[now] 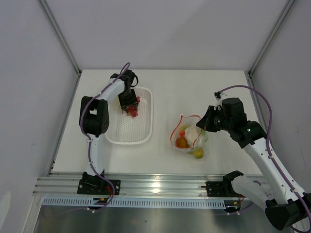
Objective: Place the food in the zip-top bag and seal the zipper
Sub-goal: Pick up the fake fruit from the bin.
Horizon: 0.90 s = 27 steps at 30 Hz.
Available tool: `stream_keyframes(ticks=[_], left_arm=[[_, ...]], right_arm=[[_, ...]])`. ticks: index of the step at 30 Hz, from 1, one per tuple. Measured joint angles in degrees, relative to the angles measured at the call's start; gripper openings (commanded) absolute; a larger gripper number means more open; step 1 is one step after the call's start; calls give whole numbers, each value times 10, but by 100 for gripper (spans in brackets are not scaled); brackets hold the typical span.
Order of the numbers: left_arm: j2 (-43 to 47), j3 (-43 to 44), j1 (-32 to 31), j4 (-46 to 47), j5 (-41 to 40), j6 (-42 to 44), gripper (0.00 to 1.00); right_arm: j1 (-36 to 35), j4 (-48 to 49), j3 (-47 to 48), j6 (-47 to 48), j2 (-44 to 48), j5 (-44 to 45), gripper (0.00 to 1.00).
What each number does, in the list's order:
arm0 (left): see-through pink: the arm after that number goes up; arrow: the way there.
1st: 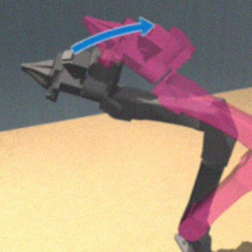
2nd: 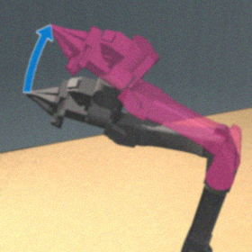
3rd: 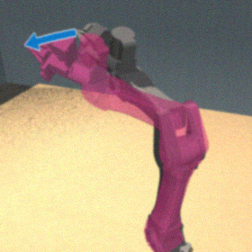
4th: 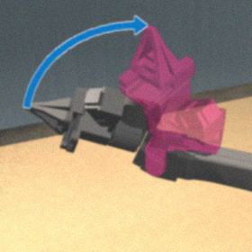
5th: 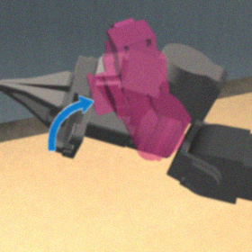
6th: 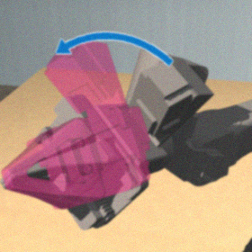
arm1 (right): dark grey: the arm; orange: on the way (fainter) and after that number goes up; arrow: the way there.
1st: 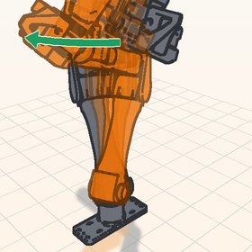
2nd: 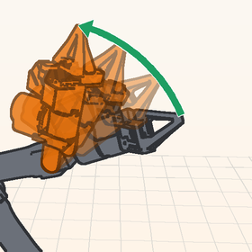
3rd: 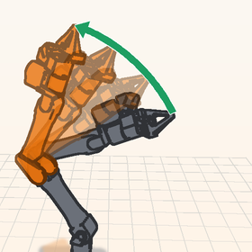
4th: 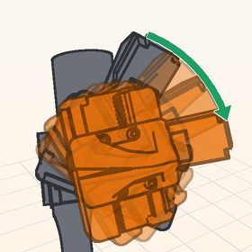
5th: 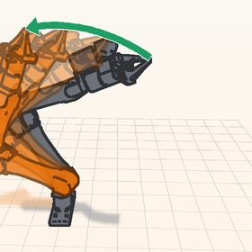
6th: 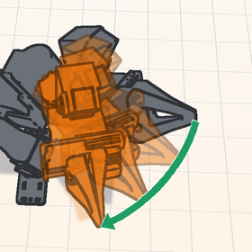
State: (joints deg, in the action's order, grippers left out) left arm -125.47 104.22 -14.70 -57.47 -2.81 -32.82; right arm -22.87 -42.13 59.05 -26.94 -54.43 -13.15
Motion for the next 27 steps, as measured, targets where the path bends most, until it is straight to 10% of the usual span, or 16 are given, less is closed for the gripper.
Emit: stream_keyframes(ticks=[19,27], left_arm=[[-45,58,-7,-83,5,29,63],[-81,120,-9,-140,4,37,22]], right_arm=[[4,-7,0,-3,35,-3,0],[8,-10,0,-3,46,-3,0]])
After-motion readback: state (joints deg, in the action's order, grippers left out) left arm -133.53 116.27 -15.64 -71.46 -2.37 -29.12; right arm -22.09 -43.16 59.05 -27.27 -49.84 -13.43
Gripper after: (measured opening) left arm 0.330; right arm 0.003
